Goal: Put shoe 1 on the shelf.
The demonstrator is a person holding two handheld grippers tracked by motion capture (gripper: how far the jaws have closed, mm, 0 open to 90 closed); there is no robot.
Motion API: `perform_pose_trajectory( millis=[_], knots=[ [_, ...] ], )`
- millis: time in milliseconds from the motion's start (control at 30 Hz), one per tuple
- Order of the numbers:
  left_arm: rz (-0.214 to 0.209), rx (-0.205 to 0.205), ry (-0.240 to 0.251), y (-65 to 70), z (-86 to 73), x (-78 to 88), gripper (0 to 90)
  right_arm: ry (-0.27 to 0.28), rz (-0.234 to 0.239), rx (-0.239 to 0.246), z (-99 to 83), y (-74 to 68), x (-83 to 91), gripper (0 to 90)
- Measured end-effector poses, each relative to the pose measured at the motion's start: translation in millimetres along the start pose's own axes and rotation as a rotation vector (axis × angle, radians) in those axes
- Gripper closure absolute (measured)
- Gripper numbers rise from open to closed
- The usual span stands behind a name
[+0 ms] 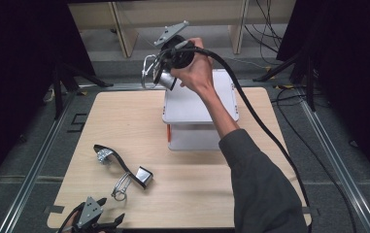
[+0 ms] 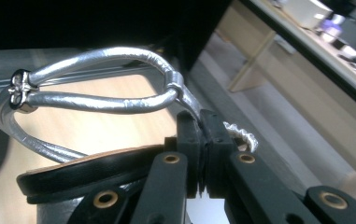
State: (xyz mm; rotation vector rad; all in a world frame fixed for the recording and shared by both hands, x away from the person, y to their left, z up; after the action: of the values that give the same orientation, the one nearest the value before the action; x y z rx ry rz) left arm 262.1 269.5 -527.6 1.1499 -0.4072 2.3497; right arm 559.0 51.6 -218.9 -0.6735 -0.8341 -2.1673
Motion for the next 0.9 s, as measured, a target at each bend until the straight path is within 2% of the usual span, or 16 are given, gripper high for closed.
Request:
perform_pose_trajectory(
  millis=[33, 67, 100, 167, 267, 300, 367, 467, 533, 633, 733, 767, 833, 900],
  knots=[
    [0.000, -0.002, -0.004, -0.1, -0.2, 0.2, 17.7, -0.003, -0.011, -0.004, -0.7, 4.4, -1.5, 88.0],
    [-0.001, -0.002, -0.006, -0.2, -0.7, 0.3, 17.7, -0.009, -0.042, -0.006, -1.7, 13.0, -4.1, 88.0],
    [-0.001, -0.002, -0.006, -0.2, -0.7, 0.3, 17.7, -0.016, -0.039, -0.038, -3.1, 14.6, -6.0, 88.0],
    [-0.001, -0.002, -0.003, 0.0, -0.5, 0.5, 17.7, -0.017, -0.049, -0.034, -3.9, 18.8, -8.0, 88.0],
    [0.001, -0.004, -0.005, -0.2, -0.9, 0.6, 17.7, -0.005, -0.061, -0.087, -9.7, 29.0, -14.2, 88.0],
    [0.001, -0.006, -0.005, -0.1, -0.8, 0.8, 17.7, -0.003, -0.066, -0.126, -16.1, 34.4, -19.9, 88.0],
    [0.002, -0.006, -0.006, -0.2, -1.0, 0.7, 17.7, -0.007, -0.069, -0.119, -19.8, 37.9, -23.1, 88.0],
    [0.002, -0.005, -0.007, -0.2, -1.1, 0.8, 17.7, -0.022, -0.091, -0.144, -31.9, 45.9, -33.7, 88.0],
    [0.000, -0.003, -0.008, 0.0, -1.2, 0.4, 17.7, 0.005, -0.080, -0.187, -37.6, 48.6, -35.2, 88.0],
    [0.005, -0.009, -0.011, 0.1, -1.4, 0.4, 17.7, -0.016, -0.081, -0.177, -44.3, 45.8, -32.6, 87.6],
    [0.008, -0.006, -0.005, 0.4, -1.1, 0.2, 17.7, -0.028, -0.048, -0.214, -53.0, 41.0, -32.2, 87.2],
    [0.009, -0.006, -0.006, 0.2, -1.3, 0.1, 17.7, -0.036, -0.042, -0.193, -56.0, 38.7, -32.3, 87.2],
    [0.003, 0.000, -0.005, 1.0, -1.1, 0.1, 17.7, -0.044, -0.031, -0.181, -60.7, 34.1, -33.2, 86.9],
    [0.007, -0.008, -0.017, 0.1, -1.7, 0.4, 17.7, -0.081, -0.004, -0.163, -69.7, 24.9, -35.2, 86.8]
  ],
)
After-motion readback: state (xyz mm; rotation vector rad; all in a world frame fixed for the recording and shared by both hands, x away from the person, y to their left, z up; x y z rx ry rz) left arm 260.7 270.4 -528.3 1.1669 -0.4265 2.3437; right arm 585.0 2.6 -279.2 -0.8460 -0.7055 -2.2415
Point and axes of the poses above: each handheld gripper's, and its own axes: x roughly backward along the jaws, z roughly out of its top, y roughly to its right, the point moved 7 cm from there along -x, roughly forward along the jaws, and after that the axes turned 13 degrees about -y, right-handed, at the moved point
